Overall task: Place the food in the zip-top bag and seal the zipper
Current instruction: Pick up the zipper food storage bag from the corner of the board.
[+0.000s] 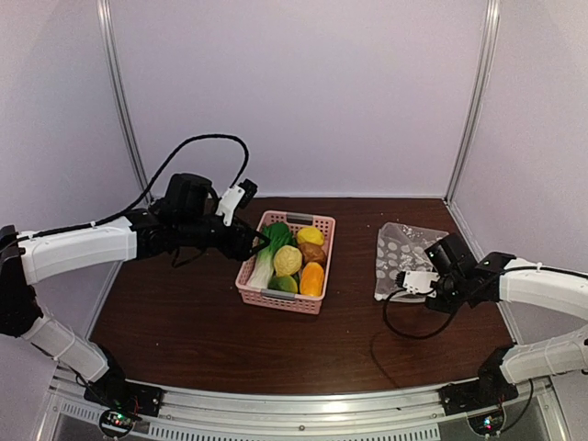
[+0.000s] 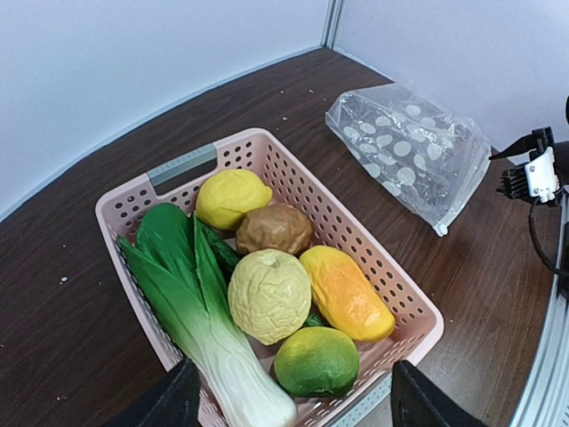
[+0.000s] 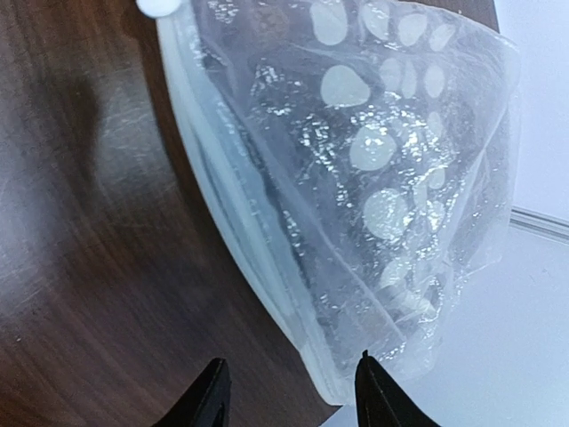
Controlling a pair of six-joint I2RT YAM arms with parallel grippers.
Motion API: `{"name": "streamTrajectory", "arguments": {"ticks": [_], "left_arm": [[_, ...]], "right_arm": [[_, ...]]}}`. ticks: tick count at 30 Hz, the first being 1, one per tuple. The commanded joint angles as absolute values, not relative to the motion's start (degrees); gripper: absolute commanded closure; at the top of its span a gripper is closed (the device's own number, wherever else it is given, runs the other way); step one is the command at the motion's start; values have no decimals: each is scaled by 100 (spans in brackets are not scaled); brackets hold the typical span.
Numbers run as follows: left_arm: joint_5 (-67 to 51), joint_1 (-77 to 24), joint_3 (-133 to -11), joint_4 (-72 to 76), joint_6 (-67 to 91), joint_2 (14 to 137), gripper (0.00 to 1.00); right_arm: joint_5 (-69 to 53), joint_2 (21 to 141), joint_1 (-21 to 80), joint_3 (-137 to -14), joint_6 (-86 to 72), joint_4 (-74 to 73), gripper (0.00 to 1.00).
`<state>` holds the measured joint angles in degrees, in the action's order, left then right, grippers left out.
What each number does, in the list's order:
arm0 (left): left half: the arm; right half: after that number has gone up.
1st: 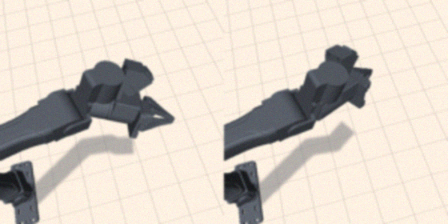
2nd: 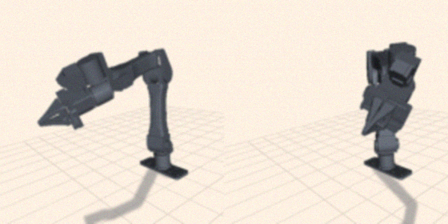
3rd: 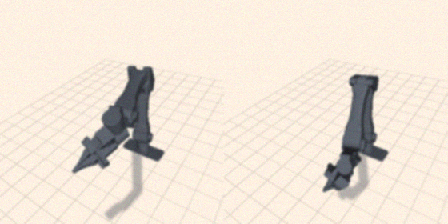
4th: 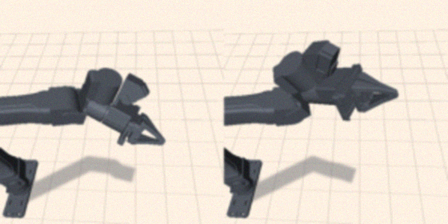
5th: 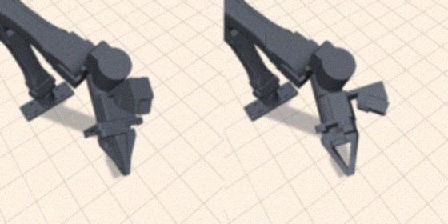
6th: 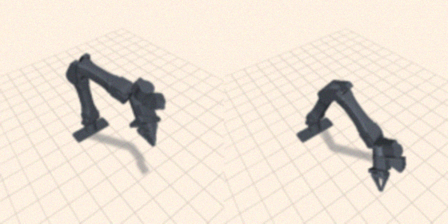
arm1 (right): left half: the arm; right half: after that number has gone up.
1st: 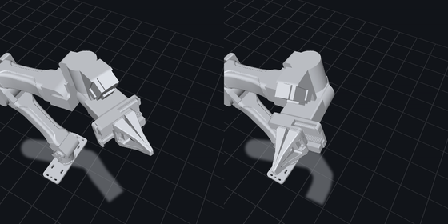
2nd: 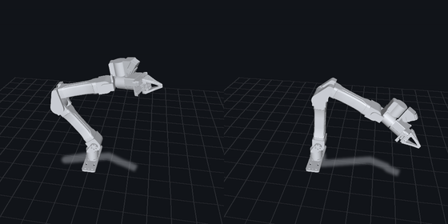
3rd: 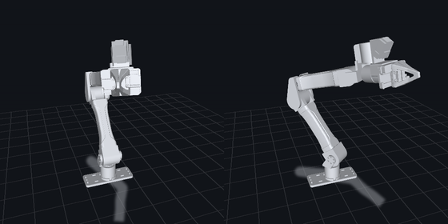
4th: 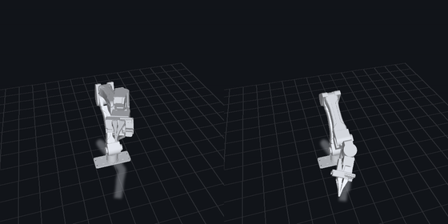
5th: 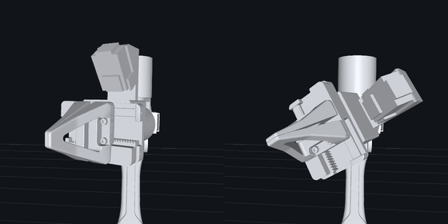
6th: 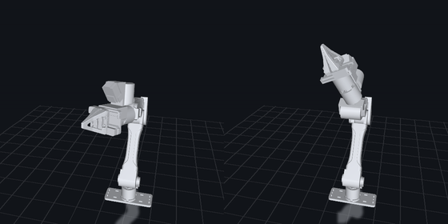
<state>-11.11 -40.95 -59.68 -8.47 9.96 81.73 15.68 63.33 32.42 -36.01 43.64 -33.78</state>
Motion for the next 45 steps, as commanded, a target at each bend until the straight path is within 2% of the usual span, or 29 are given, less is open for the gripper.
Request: {"name": "streamTrajectory", "arguments": {"ticks": [1, 10, 13, 15, 19, 23, 29, 35, 45], "left_arm": [[-1061, -4122, -5994, -594, 940, 8283, 25], [-1081, -4122, -5992, -596, 952, 8288, 25], [-1082, -4122, -5994, -576, 987, 8299, 25], [-1116, -4122, -5994, -553, 1021, 8305, 26], [-1327, -4130, -6019, -475, 1150, 8401, 29], [-1284, -4263, -6249, -732, 1217, 8566, 32], [-891, -4601, -6880, -1512, 1375, 9122, 27], [-369, -4648, -7677, -2446, 2363, 10090, 26], [-81, -4649, -8388, -2474, 2784, 11110, 28]], "right_arm": [[2150, 6372, 3256, -3337, 4501, -2493, 52], [2471, 6963, 3242, -3053, 4496, -1569, 53], [2691, 7091, 3232, -2999, 4543, -1274, 57], [2777, 7108, 3201, -3033, 4516, -1206, 65], [2606, 6834, 3158, -3432, 4409, -1618, 99], [2246, 6647, 3150, -4143, 4063, -2453, 100], [1522, 7017, 3134, -5241, 3222, -3430, 100], [1287, 7479, 3115, -5652, 2795, -3511, 100], [935, 7910, 2971, -6614, 2479, -4035, 100]]}}
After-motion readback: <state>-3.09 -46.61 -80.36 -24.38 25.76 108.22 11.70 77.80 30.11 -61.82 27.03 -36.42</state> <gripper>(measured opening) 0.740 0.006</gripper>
